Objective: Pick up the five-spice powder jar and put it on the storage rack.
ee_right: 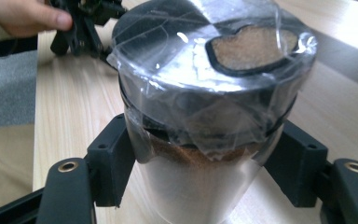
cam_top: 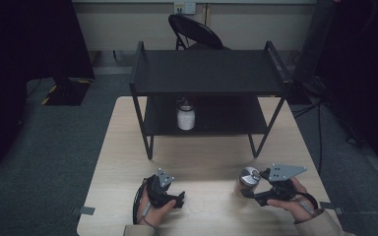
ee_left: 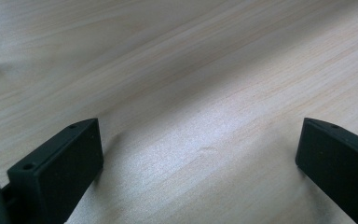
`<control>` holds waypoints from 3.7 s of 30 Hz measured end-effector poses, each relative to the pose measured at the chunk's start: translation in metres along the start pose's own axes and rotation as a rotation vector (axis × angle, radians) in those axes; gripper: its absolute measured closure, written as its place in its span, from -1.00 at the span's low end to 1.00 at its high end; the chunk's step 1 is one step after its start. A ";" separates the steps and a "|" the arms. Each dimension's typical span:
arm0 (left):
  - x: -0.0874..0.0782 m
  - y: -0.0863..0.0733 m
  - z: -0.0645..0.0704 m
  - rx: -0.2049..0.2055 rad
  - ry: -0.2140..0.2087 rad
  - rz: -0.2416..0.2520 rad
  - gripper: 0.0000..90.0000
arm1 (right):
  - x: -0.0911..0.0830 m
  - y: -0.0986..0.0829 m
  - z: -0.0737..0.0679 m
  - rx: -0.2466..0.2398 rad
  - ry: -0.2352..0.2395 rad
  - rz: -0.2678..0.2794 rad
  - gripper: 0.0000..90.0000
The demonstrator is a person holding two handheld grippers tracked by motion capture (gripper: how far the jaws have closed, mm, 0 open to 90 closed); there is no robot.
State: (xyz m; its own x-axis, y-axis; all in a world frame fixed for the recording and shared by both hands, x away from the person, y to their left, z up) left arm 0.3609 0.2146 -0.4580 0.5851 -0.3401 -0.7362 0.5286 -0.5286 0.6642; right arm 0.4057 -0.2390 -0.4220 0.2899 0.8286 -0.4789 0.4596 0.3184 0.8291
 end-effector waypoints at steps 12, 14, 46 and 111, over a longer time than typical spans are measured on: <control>0.000 0.000 0.000 0.000 0.000 0.000 -1.00 | -0.008 0.037 -0.001 0.005 -0.008 0.016 -0.32; 0.000 0.000 0.000 0.000 0.000 0.000 -1.00 | -0.008 0.043 -0.001 0.010 -0.006 0.016 -0.32; 0.000 0.000 0.000 -0.001 0.000 0.001 -1.00 | 0.001 0.143 0.004 -0.007 -0.075 0.017 -0.32; 0.000 0.000 0.000 0.004 0.002 0.000 -1.00 | 0.051 0.163 0.023 0.005 -0.320 0.157 -0.33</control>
State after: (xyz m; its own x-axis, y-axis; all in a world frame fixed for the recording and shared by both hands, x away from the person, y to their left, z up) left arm 0.3609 0.2147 -0.4579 0.5863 -0.3382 -0.7361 0.5263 -0.5317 0.6635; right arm 0.5152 -0.1555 -0.3176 0.6055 0.6807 -0.4123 0.3920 0.1958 0.8989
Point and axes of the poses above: each handheld gripper's, and its own axes: x roughly forward along the jaws, y roughly out of its top, z roughly to its right, the point moved 8 cm from there along x, roughly forward along the jaws, and after that the axes turned 12 degrees about x, right-handed, at the moved point
